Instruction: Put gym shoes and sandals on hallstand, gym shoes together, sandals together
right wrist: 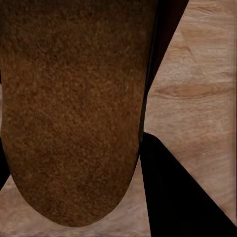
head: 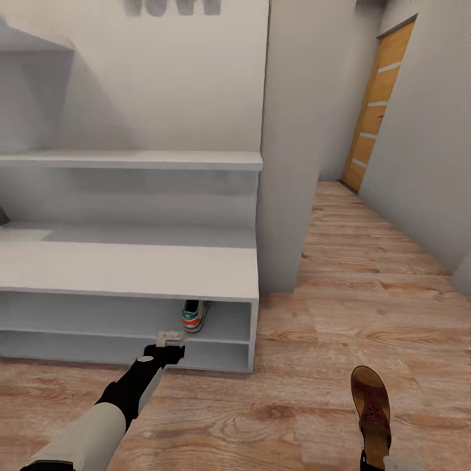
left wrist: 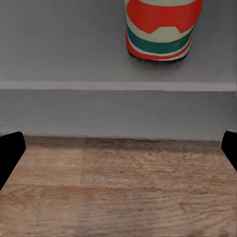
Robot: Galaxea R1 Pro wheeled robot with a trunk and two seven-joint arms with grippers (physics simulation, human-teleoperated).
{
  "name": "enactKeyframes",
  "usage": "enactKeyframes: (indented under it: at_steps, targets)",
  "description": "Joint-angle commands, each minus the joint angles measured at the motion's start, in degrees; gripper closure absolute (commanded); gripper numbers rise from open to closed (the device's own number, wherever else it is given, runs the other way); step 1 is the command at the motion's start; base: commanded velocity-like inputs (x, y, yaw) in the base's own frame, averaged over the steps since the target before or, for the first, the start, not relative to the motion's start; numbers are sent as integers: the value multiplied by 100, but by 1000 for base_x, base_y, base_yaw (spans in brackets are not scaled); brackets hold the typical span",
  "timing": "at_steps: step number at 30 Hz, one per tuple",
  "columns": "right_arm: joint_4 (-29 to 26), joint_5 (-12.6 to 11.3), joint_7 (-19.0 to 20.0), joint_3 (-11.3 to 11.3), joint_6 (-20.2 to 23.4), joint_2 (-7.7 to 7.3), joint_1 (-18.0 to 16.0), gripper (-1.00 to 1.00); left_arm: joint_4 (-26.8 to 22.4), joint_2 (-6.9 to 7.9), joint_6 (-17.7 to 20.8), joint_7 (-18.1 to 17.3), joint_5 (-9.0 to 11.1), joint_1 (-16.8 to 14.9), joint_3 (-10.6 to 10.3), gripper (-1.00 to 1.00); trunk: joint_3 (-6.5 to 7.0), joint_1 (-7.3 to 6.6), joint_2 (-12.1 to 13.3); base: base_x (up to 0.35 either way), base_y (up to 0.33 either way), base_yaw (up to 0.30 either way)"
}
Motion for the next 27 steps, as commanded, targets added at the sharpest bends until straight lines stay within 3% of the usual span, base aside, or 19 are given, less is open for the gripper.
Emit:
enactKeyframes:
  at_steps: [1,9,11,17,20,22,27]
  targets:
    - [5,41,-24,-25,-16,1,-4,100,-10,2,31,27,-16,1,-18,-100,-5,-4,-2,-316,127,0]
    - [5,41,-24,-25,-16,1,-4,100,-1,58,-147,20,17,19,23,-100,-5,-4,-2,-300,177,0]
    - [5,41,-24,-25,-16,1,-4,100,34,116,-535,-13,18,205,45,-100,-5,-4,-2,-279,217,0]
    - [5,41,-24,-27,-16,1,-4,100,16,291,-894,-29,37,631,53,-100,-5,-4,-2,-277,220,0]
    - [5,41,-24,-27,-16,1,-4,100,19,537,-1458,-34,92,1215,73,-100,-5,-4,-2,-265,226,0]
    - [9,46,-19,-27,-16,1,-4,100,22,654,-1822,-43,248,1555,117,-100,-5,-4,-2,-198,252,0]
    - [18,61,-10,-26,-22,-11,-4,100,60,824,-2260,-230,522,2034,148,-100,-5,-4,-2,-77,285,0]
